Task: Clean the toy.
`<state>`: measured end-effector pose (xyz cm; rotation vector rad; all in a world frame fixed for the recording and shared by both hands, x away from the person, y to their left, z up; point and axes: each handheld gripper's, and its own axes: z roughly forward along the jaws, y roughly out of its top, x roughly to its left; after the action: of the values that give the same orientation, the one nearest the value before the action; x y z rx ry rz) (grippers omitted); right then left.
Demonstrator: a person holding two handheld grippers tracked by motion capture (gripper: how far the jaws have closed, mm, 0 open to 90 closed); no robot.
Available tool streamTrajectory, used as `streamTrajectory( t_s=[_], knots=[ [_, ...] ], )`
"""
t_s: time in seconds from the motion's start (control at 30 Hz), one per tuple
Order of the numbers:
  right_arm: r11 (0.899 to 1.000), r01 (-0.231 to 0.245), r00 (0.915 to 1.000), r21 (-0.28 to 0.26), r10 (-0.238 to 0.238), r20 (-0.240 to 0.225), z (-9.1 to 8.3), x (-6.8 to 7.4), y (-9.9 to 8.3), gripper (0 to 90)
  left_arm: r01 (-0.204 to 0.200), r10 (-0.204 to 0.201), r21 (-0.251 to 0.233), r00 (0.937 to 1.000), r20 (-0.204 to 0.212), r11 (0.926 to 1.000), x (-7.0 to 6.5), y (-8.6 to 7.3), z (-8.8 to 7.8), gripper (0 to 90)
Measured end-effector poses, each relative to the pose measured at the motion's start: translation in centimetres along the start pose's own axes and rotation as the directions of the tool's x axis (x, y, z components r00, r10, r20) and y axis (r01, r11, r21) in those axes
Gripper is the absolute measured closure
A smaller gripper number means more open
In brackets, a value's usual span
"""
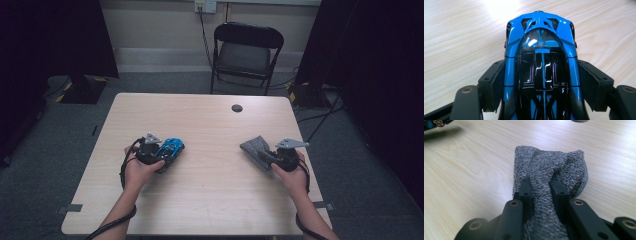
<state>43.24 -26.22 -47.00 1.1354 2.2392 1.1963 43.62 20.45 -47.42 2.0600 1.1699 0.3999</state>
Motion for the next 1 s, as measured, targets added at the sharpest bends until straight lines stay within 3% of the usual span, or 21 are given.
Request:
streamTrajectory(
  t_s=[0.3,0.53,0.6,0.7,0.77,0.8,1.0],
  knots=[
    [0.999,-0.033,0.9993,0.005,0.033,0.017,0.7,-0.7,-0.5,72.8,0.019,-0.019,0.008,0.9992,-0.034,0.9998,1.7,-0.9,0.6,28.3],
    [0.999,-0.042,0.9984,0.01,0.041,0.038,1.1,-0.7,-0.8,67.7,-0.006,0.007,0.012,0.999,-0.044,0.9999,1.4,-0.8,0.9,28.1],
    [0.999,-0.036,0.9979,0.013,0.035,0.055,1.1,-0.6,-0.8,63.1,-0.026,0.028,0.027,0.9983,-0.051,0.9993,1.3,-0.7,1.0,28.1],
    [0.999,-0.045,0.9964,0.012,0.044,0.072,1.0,-0.6,-0.9,56.1,-0.009,0.011,0.027,0.9982,-0.059,0.9996,1.1,-0.7,1.0,27.8],
    [0.999,-0.047,0.9959,0.011,0.046,0.078,0.9,-0.6,-0.8,52.4,-0.028,0.031,0.047,0.9979,-0.056,0.9985,1.2,-0.8,0.9,27.4],
    [0.999,-0.044,0.9962,0.009,0.043,0.076,0.8,-0.6,-0.8,51.5,-0.007,0.008,0.019,0.9985,-0.054,0.9998,1.1,-0.9,0.9,27.0],
    [0.999,-0.046,0.9957,0.007,0.046,0.08,0.5,-0.4,-0.5,38.9,0.011,-0.01,0.015,0.9993,-0.035,0.9998,1.4,-0.8,0.2,25.8]
  ],
)
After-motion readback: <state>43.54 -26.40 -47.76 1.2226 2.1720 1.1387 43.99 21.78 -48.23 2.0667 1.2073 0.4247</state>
